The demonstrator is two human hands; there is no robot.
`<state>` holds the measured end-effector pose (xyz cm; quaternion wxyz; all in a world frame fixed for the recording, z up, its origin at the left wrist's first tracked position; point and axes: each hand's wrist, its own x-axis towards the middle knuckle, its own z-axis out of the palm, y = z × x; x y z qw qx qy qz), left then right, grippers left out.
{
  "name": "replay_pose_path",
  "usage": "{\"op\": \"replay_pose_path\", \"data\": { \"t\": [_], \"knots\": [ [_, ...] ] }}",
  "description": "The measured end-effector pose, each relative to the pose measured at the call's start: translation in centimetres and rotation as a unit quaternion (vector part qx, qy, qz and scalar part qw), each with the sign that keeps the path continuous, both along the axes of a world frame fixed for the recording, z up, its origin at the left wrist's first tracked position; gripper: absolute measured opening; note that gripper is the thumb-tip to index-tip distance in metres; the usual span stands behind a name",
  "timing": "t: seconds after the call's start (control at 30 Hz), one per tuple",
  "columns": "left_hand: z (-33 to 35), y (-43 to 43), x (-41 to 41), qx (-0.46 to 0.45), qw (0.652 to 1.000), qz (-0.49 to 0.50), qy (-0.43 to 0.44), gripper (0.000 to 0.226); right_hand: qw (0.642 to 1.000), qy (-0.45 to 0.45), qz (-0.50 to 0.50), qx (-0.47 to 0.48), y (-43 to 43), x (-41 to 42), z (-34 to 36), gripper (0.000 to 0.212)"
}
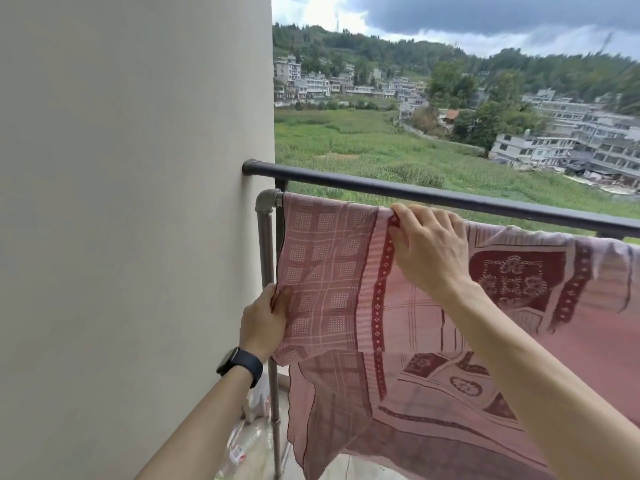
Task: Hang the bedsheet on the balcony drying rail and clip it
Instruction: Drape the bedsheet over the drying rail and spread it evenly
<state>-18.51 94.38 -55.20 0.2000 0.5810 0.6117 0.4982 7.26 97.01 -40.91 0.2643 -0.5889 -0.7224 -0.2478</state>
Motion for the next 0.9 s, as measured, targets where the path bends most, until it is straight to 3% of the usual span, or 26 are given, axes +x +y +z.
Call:
{"op": "replay_pose_path", "data": {
  "t": [0.1, 0.2, 0.27, 0.4, 0.47, 0.57, 0.63, 0.77, 0.83, 0.9],
  "knots": [
    [-2.0, -2.0, -1.0, 0.029, 0.999, 0.034, 0.021, 0.035, 0.998, 0.007, 0.024, 0.064, -1.2, 1.1, -2.3, 0.047],
    [-2.5, -3.7, -0.9, -0.048, 0.993, 0.059, 0.095, 0.048, 0.994, 0.010, 0.060, 0.092, -4.6, 2.2, -4.1, 0.054],
    [-0.3, -4.8, 1.8, -0.084, 0.993, 0.054, 0.059, 0.045, 0.992, -0.016, 0.084, 0.088, -8.0, 4.1, -6.4, 0.064],
    [5.0, -6.6, 5.1, 0.034, 0.993, 0.058, -0.102, 0.041, 0.997, -0.058, 0.027, 0.035, -11.8, 7.9, -10.6, 0.077],
    [5.5, -7.0, 5.8, 0.052, 0.994, 0.041, -0.088, 0.038, 0.998, -0.049, -0.031, -0.005, -12.2, 10.4, -11.4, 0.081],
    [5.8, -7.1, 5.9, -0.055, 0.997, 0.004, -0.044, 0.026, 0.999, -0.017, -0.024, 0.021, -13.2, 12.5, -9.9, 0.072],
    [7.0, -7.5, 6.6, -0.081, 0.995, -0.009, -0.062, 0.018, 0.998, 0.010, 0.000, 0.064, -13.9, 13.2, -7.3, 0.068],
    [12.5, -8.6, 10.4, -0.091, 0.983, -0.089, -0.129, 0.028, 0.995, 0.049, 0.008, 0.083, -14.2, 14.2, -1.3, 0.071],
    [14.5, -9.0, 12.1, -0.067, 0.986, -0.106, -0.107, 0.042, 0.998, 0.037, -0.008, 0.057, -14.4, 14.6, 1.1, 0.071],
    [15.9, -9.4, 13.4, -0.008, 0.996, -0.055, -0.063, 0.050, 0.999, 0.031, -0.038, 0.007, -14.7, 15.7, 2.6, 0.065]
  ]
}}
